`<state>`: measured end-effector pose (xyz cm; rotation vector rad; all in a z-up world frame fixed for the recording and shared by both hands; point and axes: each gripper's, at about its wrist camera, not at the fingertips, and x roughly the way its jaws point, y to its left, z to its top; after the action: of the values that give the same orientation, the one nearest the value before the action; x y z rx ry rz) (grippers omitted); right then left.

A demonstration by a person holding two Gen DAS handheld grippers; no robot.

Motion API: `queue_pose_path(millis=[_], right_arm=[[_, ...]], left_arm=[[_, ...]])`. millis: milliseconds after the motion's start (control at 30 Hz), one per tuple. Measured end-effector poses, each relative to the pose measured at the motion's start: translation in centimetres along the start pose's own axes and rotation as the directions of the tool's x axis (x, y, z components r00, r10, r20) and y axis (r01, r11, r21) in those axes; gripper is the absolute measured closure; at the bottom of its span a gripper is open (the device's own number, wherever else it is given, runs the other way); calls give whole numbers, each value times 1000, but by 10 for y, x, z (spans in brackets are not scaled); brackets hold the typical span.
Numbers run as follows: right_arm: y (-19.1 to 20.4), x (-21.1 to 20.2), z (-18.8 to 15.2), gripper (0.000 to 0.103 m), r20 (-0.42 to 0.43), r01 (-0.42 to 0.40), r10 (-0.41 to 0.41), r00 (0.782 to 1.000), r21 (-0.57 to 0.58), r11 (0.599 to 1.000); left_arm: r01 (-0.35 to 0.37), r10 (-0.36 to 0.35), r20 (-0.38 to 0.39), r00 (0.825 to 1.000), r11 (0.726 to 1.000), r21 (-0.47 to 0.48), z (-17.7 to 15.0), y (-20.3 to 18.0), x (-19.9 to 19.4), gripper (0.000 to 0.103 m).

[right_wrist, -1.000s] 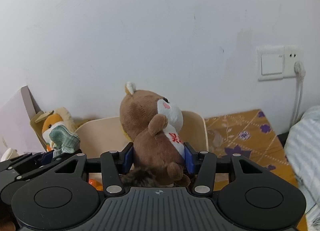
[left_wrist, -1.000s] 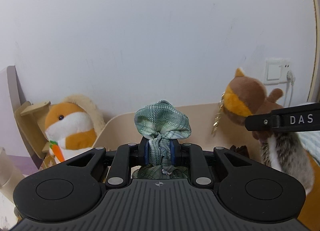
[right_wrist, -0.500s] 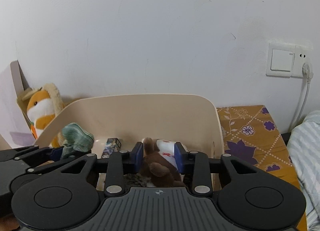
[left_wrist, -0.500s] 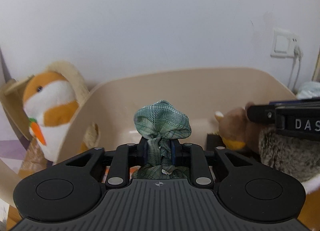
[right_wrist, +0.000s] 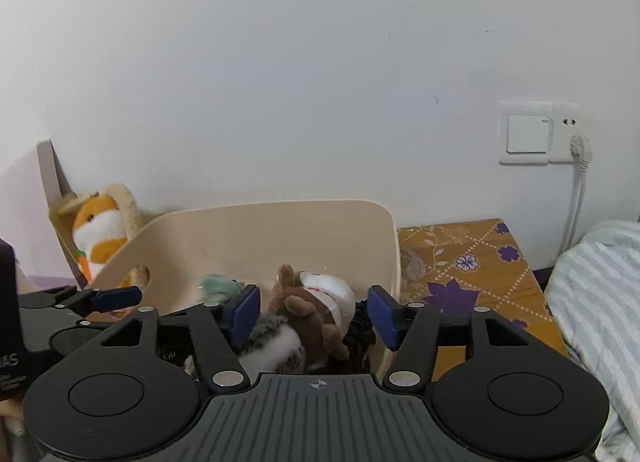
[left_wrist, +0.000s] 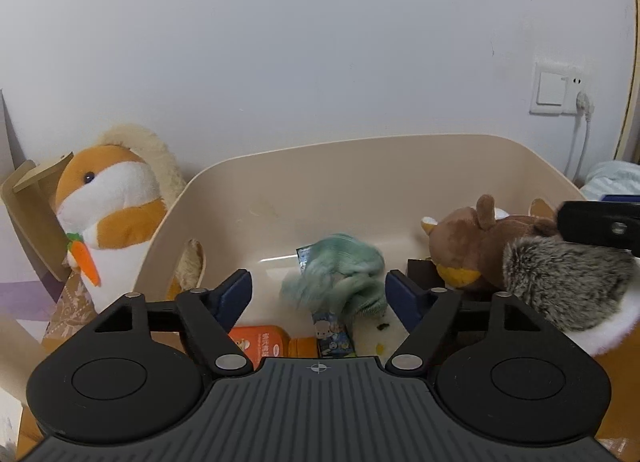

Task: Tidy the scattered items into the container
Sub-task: 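Open both tools to drop the scrunchie and bear plush into the basket, then move both tools back toward the cream scrunchie and tissue pack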

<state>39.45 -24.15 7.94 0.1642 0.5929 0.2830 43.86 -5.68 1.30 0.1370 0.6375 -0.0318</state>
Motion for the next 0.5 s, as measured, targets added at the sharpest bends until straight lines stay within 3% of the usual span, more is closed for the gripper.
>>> queue_pose_path(millis=[267,400,500], right_arm=[[-12,-50,-28,24,67,5,-4,998,-13,1000],[-12,-69,-49,6,82,31,-25,996,-75,997],[-13,-77,-66,5,75,50,-42,996,-116,992]], left_arm=[[5,-5,79,997,1000,-8,-25,14,-43,22],[-28,31,181,983,999,-19,-48,23,-77,18],[-10,18,203,979,999,-43,-59,32,-99,18]])
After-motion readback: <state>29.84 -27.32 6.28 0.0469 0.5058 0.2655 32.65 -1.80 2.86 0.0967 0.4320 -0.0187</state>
